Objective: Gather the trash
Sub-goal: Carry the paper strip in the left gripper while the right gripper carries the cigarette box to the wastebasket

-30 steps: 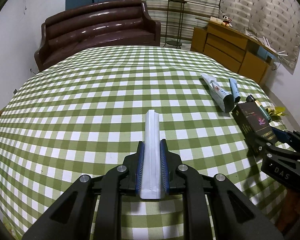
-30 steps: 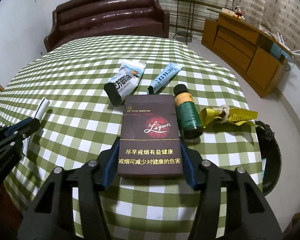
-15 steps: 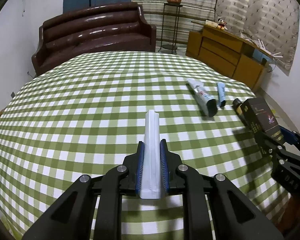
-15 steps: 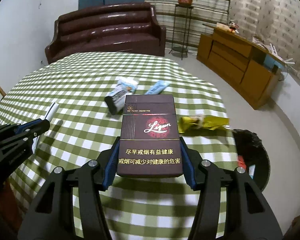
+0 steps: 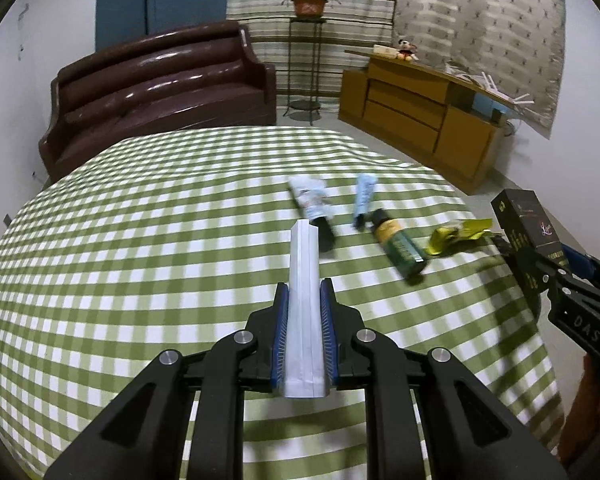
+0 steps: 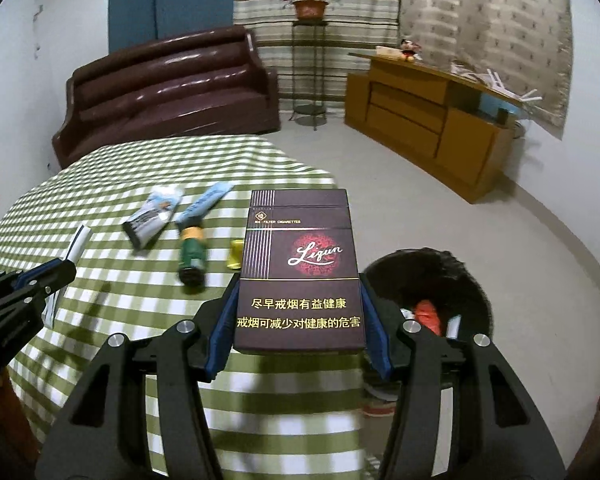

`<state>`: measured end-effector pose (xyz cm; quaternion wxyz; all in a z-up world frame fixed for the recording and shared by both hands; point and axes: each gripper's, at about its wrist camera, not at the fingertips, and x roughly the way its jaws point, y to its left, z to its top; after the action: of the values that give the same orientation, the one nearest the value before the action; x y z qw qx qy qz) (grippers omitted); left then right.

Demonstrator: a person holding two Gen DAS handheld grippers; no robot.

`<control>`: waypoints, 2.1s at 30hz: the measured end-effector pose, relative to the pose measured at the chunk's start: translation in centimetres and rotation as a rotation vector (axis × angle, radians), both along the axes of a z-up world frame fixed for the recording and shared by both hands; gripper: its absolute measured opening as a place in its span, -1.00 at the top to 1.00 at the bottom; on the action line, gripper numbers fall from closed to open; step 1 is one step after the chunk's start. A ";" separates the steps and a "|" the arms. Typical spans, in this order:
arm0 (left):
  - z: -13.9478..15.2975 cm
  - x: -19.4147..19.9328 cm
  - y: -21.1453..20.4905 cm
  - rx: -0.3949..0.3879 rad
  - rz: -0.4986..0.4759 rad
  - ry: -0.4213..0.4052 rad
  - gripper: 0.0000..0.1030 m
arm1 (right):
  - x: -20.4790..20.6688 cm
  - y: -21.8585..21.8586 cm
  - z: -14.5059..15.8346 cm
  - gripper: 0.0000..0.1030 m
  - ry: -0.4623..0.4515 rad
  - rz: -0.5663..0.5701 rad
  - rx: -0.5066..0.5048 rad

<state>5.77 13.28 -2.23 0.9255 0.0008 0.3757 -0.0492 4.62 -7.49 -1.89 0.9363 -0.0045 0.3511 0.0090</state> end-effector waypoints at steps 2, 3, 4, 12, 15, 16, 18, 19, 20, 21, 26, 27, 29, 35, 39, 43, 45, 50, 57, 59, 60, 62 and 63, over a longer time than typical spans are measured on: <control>0.1 0.0 -1.1 0.003 -0.015 -0.004 0.66 | -0.2 -1.1 0.0 -0.03 -0.005 -0.018 0.004; 0.2 0.1 -1.6 0.003 -0.023 -0.006 0.66 | -0.3 -1.6 0.0 -0.03 -0.007 -0.027 0.006; 0.2 -0.1 -1.9 0.003 -0.029 -0.006 0.66 | -0.3 -2.1 0.0 -0.03 -0.008 -0.033 0.004; 0.7 0.1 -6.0 0.007 -0.094 -0.021 0.66 | -0.7 -5.9 0.2 -0.03 -0.022 -0.096 0.008; 1.0 0.2 -7.6 0.009 -0.121 -0.029 0.66 | -0.8 -7.1 0.2 -0.03 -0.023 -0.117 0.012; 1.0 0.2 -8.2 0.011 -0.130 -0.033 0.66 | -0.9 -7.5 0.1 -0.03 -0.022 -0.123 0.013; 1.1 0.4 -9.2 0.013 -0.145 -0.037 0.66 | -0.8 -8.2 0.0 -0.03 -0.021 -0.134 0.015; 1.1 0.4 -9.6 0.014 -0.151 -0.038 0.66 | -0.8 -8.7 -0.1 -0.03 -0.019 -0.139 0.016; 1.0 0.4 -10.1 0.014 -0.158 -0.040 0.66 | -0.8 -8.9 -0.1 -0.03 -0.018 -0.143 0.017; 1.1 0.4 -10.6 0.015 -0.167 -0.042 0.66 | -0.8 -9.2 -0.2 -0.03 -0.016 -0.148 0.017; 1.0 0.9 -12.7 0.022 -0.200 -0.052 0.66 | -0.8 -10.5 -0.4 -0.03 -0.014 -0.177 0.018; 1.0 0.8 -13.1 0.023 -0.203 -0.053 0.66 | -0.8 -10.8 -0.5 -0.03 -0.015 -0.182 0.019; 1.0 1.0 -13.7 0.024 -0.211 -0.054 0.66 | -0.9 -11.2 -0.5 -0.03 -0.015 -0.190 0.017; 0.9 1.7 -15.8 0.026 -0.233 -0.056 0.66 | -0.8 -12.2 -0.9 -0.03 -0.009 -0.213 0.020; 0.6 2.0 -17.3 0.026 -0.253 -0.058 0.66 | -0.8 -12.8 -1.1 -0.03 -0.007 -0.226 0.022; 0.3 2.3 -18.7 0.034 -0.273 -0.063 0.66 | -0.5 -13.3 -1.3 -0.03 -0.001 -0.243 0.024; 0.1 2.4 -19.2 0.035 -0.280 -0.063 0.66 | -0.5 -13.7 -1.5 -0.03 0.002 -0.254 0.026; -0.4 3.1 -20.5 0.040 -0.294 -0.057 0.66 | -0.4 -14.7 -1.8 -0.03 0.006 -0.271 0.028; -1.2 4.3 -22.0 0.059 -0.305 -0.058 0.66 | -0.1 -15.6 -2.1 -0.03 0.008 -0.295 0.028; -1.4 4.6 -22.4 0.064 -0.308 -0.055 0.66 | 0.0 -15.8 -2.3 -0.03 0.011 -0.300 0.031; -1.4 4.8 -22.6 0.066 -0.310 -0.053 0.66 | 0.0 -15.9 -2.3 -0.03 0.011 -0.301 0.032; -1.4 5.2 -23.1 0.070 -0.313 -0.052 0.66 | 0.3 -16.2 -2.3 -0.03 0.012 -0.305 0.035; -1.5 5.5 -23.4 0.073 -0.314 -0.053 0.66 | 0.3 -16.2 -2.4 -0.03 0.012 -0.306 0.035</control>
<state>11.24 -10.11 -3.68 0.9153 0.0944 0.3478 -0.1798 4.95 -23.69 -4.32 0.9245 0.0657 0.3530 -0.1278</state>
